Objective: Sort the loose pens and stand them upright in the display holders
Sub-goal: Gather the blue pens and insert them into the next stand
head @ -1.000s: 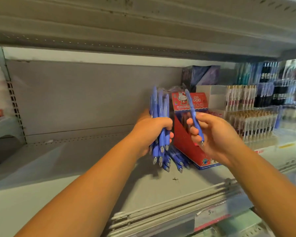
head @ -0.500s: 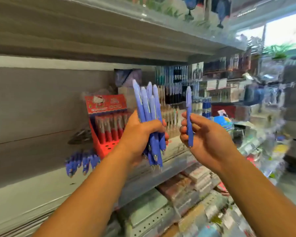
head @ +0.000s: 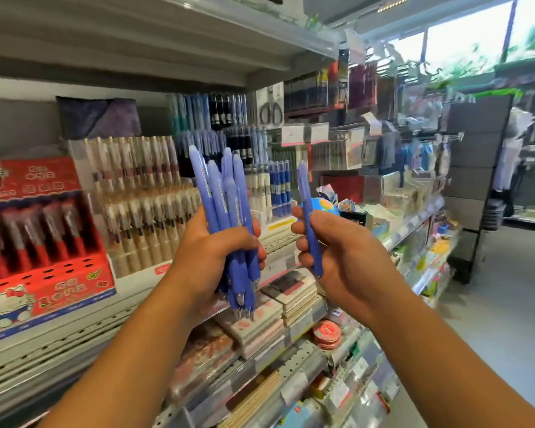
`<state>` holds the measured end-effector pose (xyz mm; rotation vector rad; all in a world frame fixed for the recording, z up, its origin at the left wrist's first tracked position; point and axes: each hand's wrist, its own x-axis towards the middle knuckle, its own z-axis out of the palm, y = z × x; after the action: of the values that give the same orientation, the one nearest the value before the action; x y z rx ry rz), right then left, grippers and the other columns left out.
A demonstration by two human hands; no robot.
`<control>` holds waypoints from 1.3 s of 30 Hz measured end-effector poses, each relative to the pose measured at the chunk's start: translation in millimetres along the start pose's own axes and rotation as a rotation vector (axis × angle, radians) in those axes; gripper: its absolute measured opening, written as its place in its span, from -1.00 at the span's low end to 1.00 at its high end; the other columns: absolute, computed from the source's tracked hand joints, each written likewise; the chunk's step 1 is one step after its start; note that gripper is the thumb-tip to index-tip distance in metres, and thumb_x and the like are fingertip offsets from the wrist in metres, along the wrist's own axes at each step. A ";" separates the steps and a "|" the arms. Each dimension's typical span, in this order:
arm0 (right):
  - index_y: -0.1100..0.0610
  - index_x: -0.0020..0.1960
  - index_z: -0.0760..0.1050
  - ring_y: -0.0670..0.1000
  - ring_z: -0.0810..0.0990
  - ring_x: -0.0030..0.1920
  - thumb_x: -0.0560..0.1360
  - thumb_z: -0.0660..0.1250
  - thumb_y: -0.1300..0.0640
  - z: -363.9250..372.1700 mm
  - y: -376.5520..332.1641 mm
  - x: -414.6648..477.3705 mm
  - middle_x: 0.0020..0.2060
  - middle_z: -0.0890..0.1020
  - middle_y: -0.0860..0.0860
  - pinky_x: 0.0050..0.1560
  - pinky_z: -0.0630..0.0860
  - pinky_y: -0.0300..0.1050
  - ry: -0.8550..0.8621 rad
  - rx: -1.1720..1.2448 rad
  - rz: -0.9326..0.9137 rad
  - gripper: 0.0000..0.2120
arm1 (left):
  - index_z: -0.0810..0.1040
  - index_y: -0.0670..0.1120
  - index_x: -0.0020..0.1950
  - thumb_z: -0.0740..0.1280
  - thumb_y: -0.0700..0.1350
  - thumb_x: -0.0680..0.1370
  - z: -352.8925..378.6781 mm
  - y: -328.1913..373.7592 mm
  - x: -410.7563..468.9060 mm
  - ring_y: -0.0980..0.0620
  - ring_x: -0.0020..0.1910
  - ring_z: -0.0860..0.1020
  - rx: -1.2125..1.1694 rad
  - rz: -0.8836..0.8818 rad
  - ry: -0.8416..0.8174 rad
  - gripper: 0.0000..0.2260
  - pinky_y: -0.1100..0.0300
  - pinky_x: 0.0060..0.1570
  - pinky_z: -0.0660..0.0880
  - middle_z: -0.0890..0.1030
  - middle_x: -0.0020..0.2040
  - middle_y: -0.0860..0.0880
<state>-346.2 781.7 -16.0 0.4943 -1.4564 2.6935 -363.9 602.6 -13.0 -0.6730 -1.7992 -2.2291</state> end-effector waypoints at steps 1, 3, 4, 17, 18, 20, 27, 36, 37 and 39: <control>0.28 0.12 0.55 -0.05 0.49 -0.35 0.63 0.16 0.19 -6.9 1.3 9.2 -0.28 0.61 0.04 -0.41 0.42 -0.24 -0.007 0.007 0.007 -0.76 | 0.60 -0.08 -0.15 0.39 -0.29 0.27 0.1 -8.1 7.0 -0.12 -0.40 0.56 0.015 -0.004 0.014 -0.80 0.08 -0.38 0.54 0.58 -0.29 -0.11; 0.28 0.09 0.55 -0.06 0.50 -0.37 0.63 0.15 0.18 -17.0 5.4 31.1 -0.30 0.61 0.03 -0.42 0.41 -0.24 -0.033 0.038 0.024 -0.75 | 0.56 -0.14 -0.11 0.39 -0.29 0.27 -2.4 -21.5 24.5 -0.12 -0.40 0.57 0.042 -0.011 0.051 -0.78 0.08 -0.39 0.54 0.58 -0.29 -0.11; 0.27 0.08 0.56 -0.06 0.50 -0.38 0.63 0.14 0.19 -20.6 8.0 43.3 -0.31 0.61 0.03 -0.43 0.41 -0.24 -0.052 0.049 0.031 -0.75 | 0.54 -0.17 -0.08 0.39 -0.29 0.26 -5.0 -26.9 34.0 -0.12 -0.41 0.57 0.056 -0.010 0.071 -0.75 0.08 -0.39 0.54 0.58 -0.28 -0.11; 0.24 0.01 0.55 0.02 0.64 -0.33 0.58 0.25 0.30 -31.3 31.1 203.1 -0.28 0.66 0.06 -0.24 0.62 -0.16 -0.280 -0.050 0.002 -0.90 | 0.53 -0.11 0.02 0.33 -0.33 0.28 -32.9 -25.0 124.2 -0.08 -0.46 0.54 0.152 0.220 0.272 -0.66 0.08 -0.43 0.53 0.58 -0.29 -0.06; 0.21 -0.04 0.58 0.02 0.64 -0.30 0.58 0.26 0.30 -31.4 32.6 213.1 -0.27 0.67 0.07 -0.23 0.62 -0.18 -0.300 -0.056 -0.002 -0.88 | 0.53 -0.11 0.04 0.33 -0.33 0.28 -33.8 -23.6 125.7 -0.08 -0.45 0.55 0.175 0.230 0.280 -0.65 0.08 -0.43 0.53 0.58 -0.29 -0.06; 0.10 -0.14 0.64 -0.01 0.60 -0.29 0.56 0.30 0.29 -31.2 35.8 231.2 -0.22 0.69 0.09 -0.26 0.56 -0.21 -0.358 -0.114 -0.028 -0.80 | 0.51 -0.13 0.10 0.34 -0.33 0.29 -35.3 -22.8 129.5 -0.09 -0.43 0.56 0.220 0.227 0.306 -0.60 0.09 -0.42 0.53 0.58 -0.28 -0.06; 0.14 0.00 0.56 -0.10 0.62 -0.32 0.51 0.40 0.29 -20.5 46.9 279.2 -0.23 0.69 0.09 -0.33 0.54 -0.27 -0.502 -0.265 -0.205 -0.90 | 0.50 -0.13 0.13 0.35 -0.32 0.29 -34.7 -34.1 137.9 -0.09 -0.44 0.56 0.349 0.223 0.494 -0.58 0.11 -0.39 0.55 0.59 -0.29 -0.06; -0.11 0.46 0.22 -0.02 0.66 -0.22 0.51 0.43 0.22 -5.3 55.9 305.5 -0.18 0.61 -0.05 -0.15 0.66 0.10 -0.605 -0.553 -0.407 -0.35 | 0.50 -0.04 0.05 0.39 -0.29 0.28 -40.3 -50.5 121.4 -0.06 -0.44 0.61 0.443 0.218 0.768 -0.62 0.12 -0.41 0.57 0.64 -0.31 0.00; -0.15 0.48 0.19 -0.02 0.66 -0.23 0.51 0.43 0.20 -4.1 57.5 305.1 -0.19 0.59 -0.06 -0.14 0.66 0.10 -0.611 -0.589 -0.424 -0.32 | 0.50 -0.06 0.07 0.39 -0.30 0.28 -41.8 -50.4 118.7 -0.06 -0.44 0.60 0.466 0.217 0.769 -0.61 0.11 -0.41 0.57 0.64 -0.31 0.00; -0.21 0.48 0.16 -0.03 0.65 -0.25 0.51 0.43 0.16 1.1 57.5 304.2 -0.21 0.57 -0.07 -0.16 0.66 0.08 -0.623 -0.660 -0.464 -0.31 | 0.47 -0.12 0.14 0.39 -0.30 0.29 -43.8 -48.2 114.2 -0.06 -0.44 0.59 0.490 0.227 0.769 -0.57 0.11 -0.41 0.57 0.63 -0.31 0.00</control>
<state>-645.0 713.7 28.0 1.4489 -1.9119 1.6290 -494.2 586.5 -8.8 0.0829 -1.6287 -1.4879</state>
